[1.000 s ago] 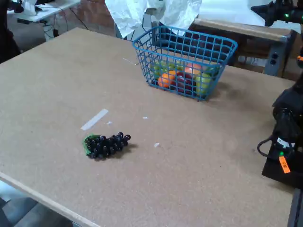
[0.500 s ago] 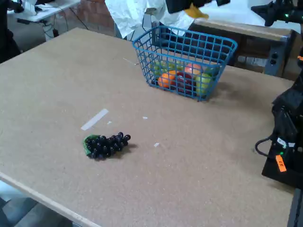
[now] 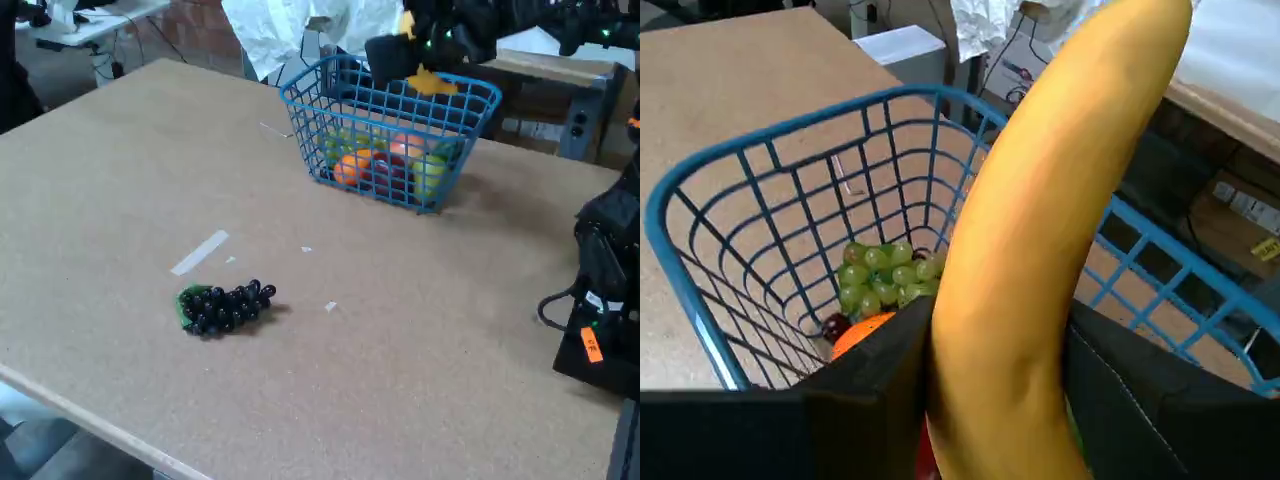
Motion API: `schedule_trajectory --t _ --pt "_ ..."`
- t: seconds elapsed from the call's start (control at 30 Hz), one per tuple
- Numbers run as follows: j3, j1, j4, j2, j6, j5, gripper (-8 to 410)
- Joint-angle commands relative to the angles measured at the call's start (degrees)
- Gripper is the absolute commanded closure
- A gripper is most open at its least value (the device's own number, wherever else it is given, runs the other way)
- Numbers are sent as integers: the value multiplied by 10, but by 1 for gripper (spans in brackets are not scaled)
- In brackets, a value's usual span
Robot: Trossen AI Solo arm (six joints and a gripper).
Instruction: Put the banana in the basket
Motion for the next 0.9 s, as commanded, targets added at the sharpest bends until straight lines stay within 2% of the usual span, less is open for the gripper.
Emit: schedule_trajectory --t 0.0,0.23,0.5,0.87 --pt "-36 0 25 0 10 0 402" --pt "-37 0 48 0 29 1 402" --pt "-37 0 57 0 9 0 393" --pt "-37 -1 62 0 12 -9 280"
